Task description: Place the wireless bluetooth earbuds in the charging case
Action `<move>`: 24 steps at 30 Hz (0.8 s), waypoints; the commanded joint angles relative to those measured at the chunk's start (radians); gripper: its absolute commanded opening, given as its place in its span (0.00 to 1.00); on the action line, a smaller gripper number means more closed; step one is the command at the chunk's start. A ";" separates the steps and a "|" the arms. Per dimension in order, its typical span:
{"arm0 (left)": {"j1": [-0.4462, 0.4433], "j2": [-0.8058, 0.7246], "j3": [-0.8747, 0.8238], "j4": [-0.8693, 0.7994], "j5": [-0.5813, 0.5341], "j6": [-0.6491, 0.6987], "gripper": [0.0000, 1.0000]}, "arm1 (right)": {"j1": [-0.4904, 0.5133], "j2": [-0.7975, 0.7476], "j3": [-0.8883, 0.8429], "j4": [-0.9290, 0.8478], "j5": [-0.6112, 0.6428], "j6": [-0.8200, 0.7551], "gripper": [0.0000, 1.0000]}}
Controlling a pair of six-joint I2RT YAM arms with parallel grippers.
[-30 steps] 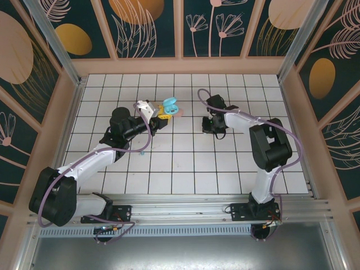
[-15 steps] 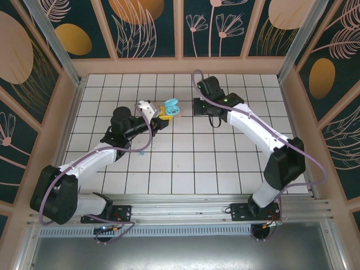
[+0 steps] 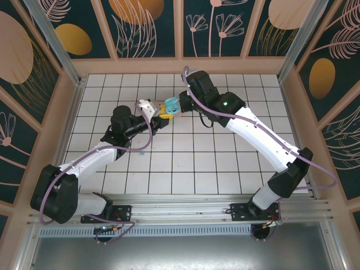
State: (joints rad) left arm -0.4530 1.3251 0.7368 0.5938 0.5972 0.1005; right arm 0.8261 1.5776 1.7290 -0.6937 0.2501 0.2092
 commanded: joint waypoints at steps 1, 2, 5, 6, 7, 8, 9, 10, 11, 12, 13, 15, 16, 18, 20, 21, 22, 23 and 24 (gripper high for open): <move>-0.007 0.008 0.032 0.031 0.026 -0.010 0.21 | 0.032 0.006 0.046 -0.017 0.032 -0.056 0.06; -0.007 0.007 0.032 0.031 0.029 -0.012 0.21 | 0.034 0.009 0.046 -0.018 0.031 -0.062 0.06; -0.006 0.006 0.034 0.033 0.037 -0.023 0.21 | 0.038 0.019 0.042 -0.025 0.028 -0.072 0.06; -0.006 0.004 0.033 0.036 0.041 -0.025 0.21 | 0.038 0.025 0.040 -0.030 0.025 -0.074 0.06; -0.006 0.003 0.033 0.039 0.043 -0.029 0.21 | 0.038 0.027 0.041 -0.033 0.018 -0.077 0.06; -0.006 0.002 0.034 0.041 0.046 -0.031 0.21 | 0.037 0.031 0.040 -0.033 0.009 -0.080 0.06; -0.007 0.002 0.035 0.041 0.048 -0.034 0.21 | 0.037 0.033 0.039 -0.035 0.001 -0.083 0.06; -0.006 0.001 0.037 0.041 0.050 -0.036 0.21 | 0.038 0.035 0.038 -0.036 -0.005 -0.087 0.06; -0.006 0.000 0.036 0.041 0.053 -0.038 0.21 | 0.037 0.036 0.036 -0.038 -0.010 -0.091 0.06; -0.006 0.002 0.039 0.041 0.056 -0.041 0.21 | 0.037 0.038 0.033 -0.038 -0.014 -0.096 0.06; -0.006 0.002 0.039 0.041 0.058 -0.043 0.21 | 0.036 0.038 0.030 -0.038 -0.019 -0.100 0.06; -0.007 0.001 0.041 0.041 0.061 -0.046 0.21 | 0.035 0.039 0.024 -0.038 -0.029 -0.108 0.06; -0.007 0.002 0.044 0.043 0.062 -0.048 0.21 | 0.036 0.039 0.022 -0.038 -0.032 -0.111 0.06; -0.007 0.002 0.044 0.043 0.064 -0.050 0.21 | 0.036 0.041 0.016 -0.040 -0.033 -0.118 0.06; -0.006 0.001 0.044 0.044 0.067 -0.055 0.21 | 0.034 0.045 0.012 -0.045 -0.036 -0.126 0.06; -0.006 0.002 0.044 0.046 0.067 -0.057 0.21 | 0.034 0.048 0.011 -0.049 -0.040 -0.129 0.06; -0.007 0.000 0.044 0.047 0.068 -0.058 0.21 | 0.034 0.051 0.012 -0.054 -0.041 -0.132 0.06; -0.007 0.000 0.042 0.048 0.069 -0.058 0.21 | 0.034 0.054 0.013 -0.060 -0.041 -0.133 0.06; -0.006 -0.002 0.041 0.049 0.069 -0.061 0.21 | 0.034 0.057 0.013 -0.067 -0.040 -0.136 0.06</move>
State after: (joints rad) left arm -0.4530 1.3254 0.7506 0.5953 0.6426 0.0582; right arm 0.8619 1.6127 1.7405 -0.7174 0.2256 0.1013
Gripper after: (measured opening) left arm 0.286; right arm 0.075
